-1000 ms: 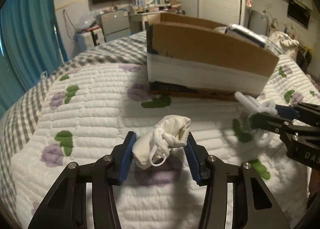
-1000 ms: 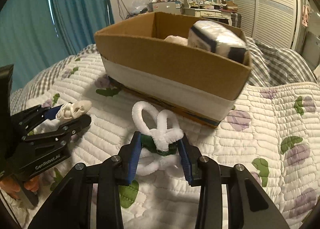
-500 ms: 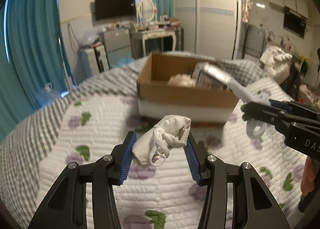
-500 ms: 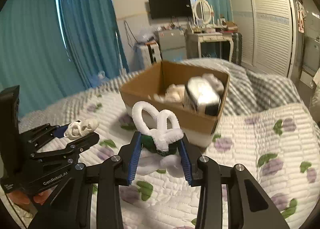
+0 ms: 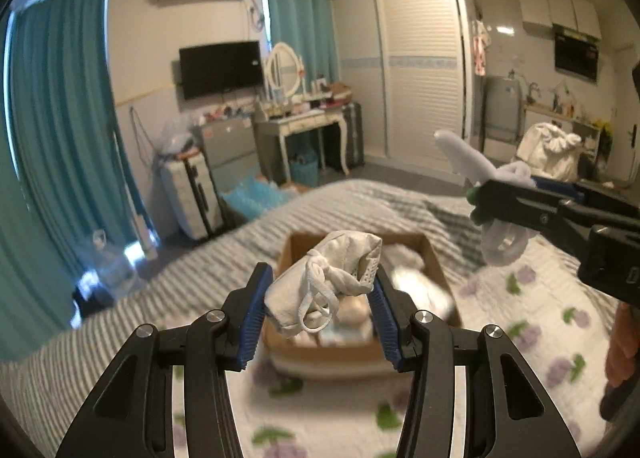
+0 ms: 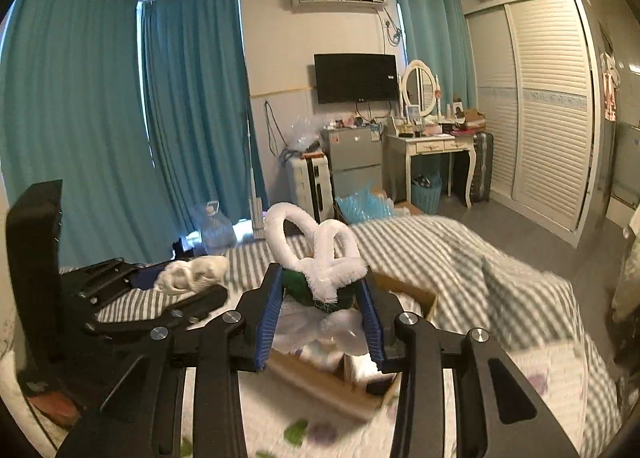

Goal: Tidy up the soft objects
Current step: 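Carry the toy and mask over the box and release both inside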

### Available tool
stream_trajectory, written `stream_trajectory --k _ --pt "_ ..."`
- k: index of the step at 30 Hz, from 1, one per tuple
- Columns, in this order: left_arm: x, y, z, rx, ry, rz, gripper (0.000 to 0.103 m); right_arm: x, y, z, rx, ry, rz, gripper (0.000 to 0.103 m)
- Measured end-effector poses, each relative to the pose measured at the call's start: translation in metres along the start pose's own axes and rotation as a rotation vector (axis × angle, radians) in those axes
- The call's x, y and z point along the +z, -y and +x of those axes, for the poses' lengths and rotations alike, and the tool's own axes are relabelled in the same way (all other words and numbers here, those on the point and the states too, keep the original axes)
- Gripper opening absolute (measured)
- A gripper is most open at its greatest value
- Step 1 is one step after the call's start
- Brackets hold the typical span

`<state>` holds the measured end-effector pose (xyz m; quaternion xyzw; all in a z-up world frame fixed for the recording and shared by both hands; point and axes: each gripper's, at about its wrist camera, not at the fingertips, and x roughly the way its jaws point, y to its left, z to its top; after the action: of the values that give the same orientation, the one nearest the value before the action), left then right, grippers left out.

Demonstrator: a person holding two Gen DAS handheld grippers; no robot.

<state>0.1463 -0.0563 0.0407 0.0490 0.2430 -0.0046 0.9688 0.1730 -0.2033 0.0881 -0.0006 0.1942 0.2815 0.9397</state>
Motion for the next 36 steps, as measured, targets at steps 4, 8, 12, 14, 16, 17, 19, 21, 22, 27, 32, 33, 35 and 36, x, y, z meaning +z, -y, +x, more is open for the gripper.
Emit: stream_trajectory --k 4,8,12,14,16,17,19,21,22,27,32,33,35,36 --pt "0.013 0.0 0.04 -0.003 -0.01 -0.004 0.048 0.024 0.017 0.042 0.011 -0.018 0.011 0.037" --pt "0.008 -0.005 0.083 -0.005 -0.049 -0.014 0.048 0.029 0.038 0.09 0.02 -0.071 0.045 0.037" --pt "-0.006 -0.006 0.12 -0.002 -0.096 0.014 0.048 0.02 0.059 0.138 0.03 -0.14 0.081 0.037" --pt "-0.012 -0.003 0.129 0.0 -0.095 0.038 0.048 0.014 0.066 0.158 0.037 -0.171 0.095 0.037" --pt "-0.017 -0.001 0.134 -0.019 -0.091 0.046 0.05 0.011 0.067 0.175 0.038 -0.194 0.09 0.037" --pt "-0.02 -0.002 0.136 -0.034 -0.092 0.043 0.051 0.006 0.07 0.18 0.041 -0.205 0.089 0.037" --pt "-0.02 -0.003 0.144 -0.049 -0.106 0.041 0.056 0.004 0.072 0.192 0.045 -0.219 0.096 0.037" --pt "-0.023 -0.005 0.147 -0.015 -0.114 0.036 0.089 -0.001 0.071 0.197 0.054 -0.231 0.107 0.038" --pt "-0.024 -0.007 0.145 0.011 -0.099 0.027 0.093 -0.003 0.07 0.199 0.053 -0.235 0.109 0.039" --pt "-0.026 -0.023 0.137 0.015 -0.098 -0.02 0.093 -0.002 0.066 0.203 0.004 -0.228 0.124 0.068" --pt "-0.012 -0.029 0.103 0.045 -0.07 -0.024 0.093 0.017 0.065 0.177 -0.004 -0.199 0.152 0.068" --pt "-0.005 -0.03 0.088 0.056 -0.056 -0.019 0.093 0.024 0.062 0.165 -0.012 -0.188 0.144 0.068" --pt "0.007 -0.032 0.066 0.07 -0.021 -0.016 0.093 0.039 0.054 0.14 -0.028 -0.161 0.124 0.068" --pt "0.017 -0.033 0.046 0.083 0.011 -0.015 0.093 0.048 0.049 0.122 -0.038 -0.14 0.113 0.068"
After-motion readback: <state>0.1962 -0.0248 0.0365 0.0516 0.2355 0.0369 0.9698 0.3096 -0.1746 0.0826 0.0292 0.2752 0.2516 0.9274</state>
